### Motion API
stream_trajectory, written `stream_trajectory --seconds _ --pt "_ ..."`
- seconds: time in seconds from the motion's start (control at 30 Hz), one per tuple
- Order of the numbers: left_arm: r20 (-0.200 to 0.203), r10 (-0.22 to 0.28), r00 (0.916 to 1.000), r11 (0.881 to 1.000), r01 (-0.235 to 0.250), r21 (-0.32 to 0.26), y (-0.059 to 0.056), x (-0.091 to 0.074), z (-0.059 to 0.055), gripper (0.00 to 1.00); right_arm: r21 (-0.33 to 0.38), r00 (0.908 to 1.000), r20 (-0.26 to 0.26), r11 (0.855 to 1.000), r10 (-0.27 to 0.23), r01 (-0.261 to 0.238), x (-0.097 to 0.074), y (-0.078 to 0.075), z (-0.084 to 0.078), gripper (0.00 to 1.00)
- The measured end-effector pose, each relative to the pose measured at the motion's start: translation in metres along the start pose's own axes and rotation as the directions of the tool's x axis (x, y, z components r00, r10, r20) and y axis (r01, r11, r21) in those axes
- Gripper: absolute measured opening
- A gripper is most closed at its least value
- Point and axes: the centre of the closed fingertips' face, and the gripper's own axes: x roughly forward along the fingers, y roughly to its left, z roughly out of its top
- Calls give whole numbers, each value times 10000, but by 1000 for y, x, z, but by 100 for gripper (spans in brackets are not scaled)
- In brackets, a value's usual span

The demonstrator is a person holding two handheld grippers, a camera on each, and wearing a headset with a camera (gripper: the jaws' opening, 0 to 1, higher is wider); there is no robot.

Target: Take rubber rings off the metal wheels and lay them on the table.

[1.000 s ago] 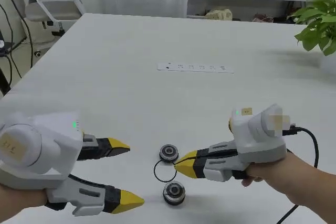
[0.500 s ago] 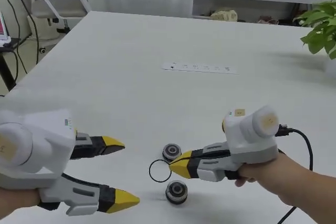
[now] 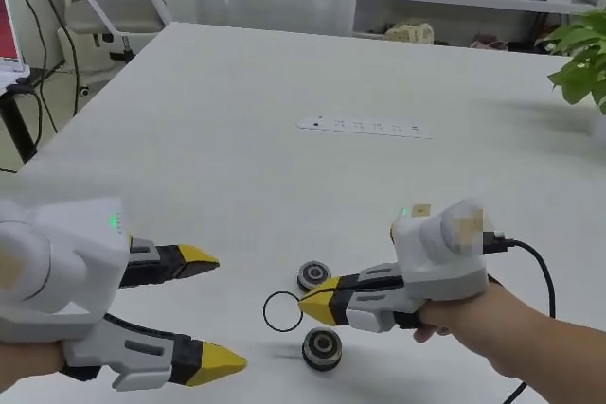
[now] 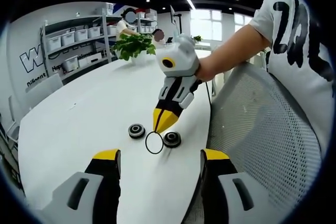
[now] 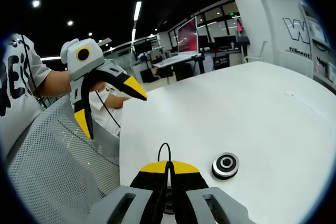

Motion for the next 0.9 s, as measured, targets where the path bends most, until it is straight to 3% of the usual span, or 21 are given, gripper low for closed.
stream_trajectory --seconds 0.9 --pt "-90 125 9999 9999 -125 -35 6 -3 -2 60 -202 9989 -354 9993 -322 315 27 -5 -7 0"
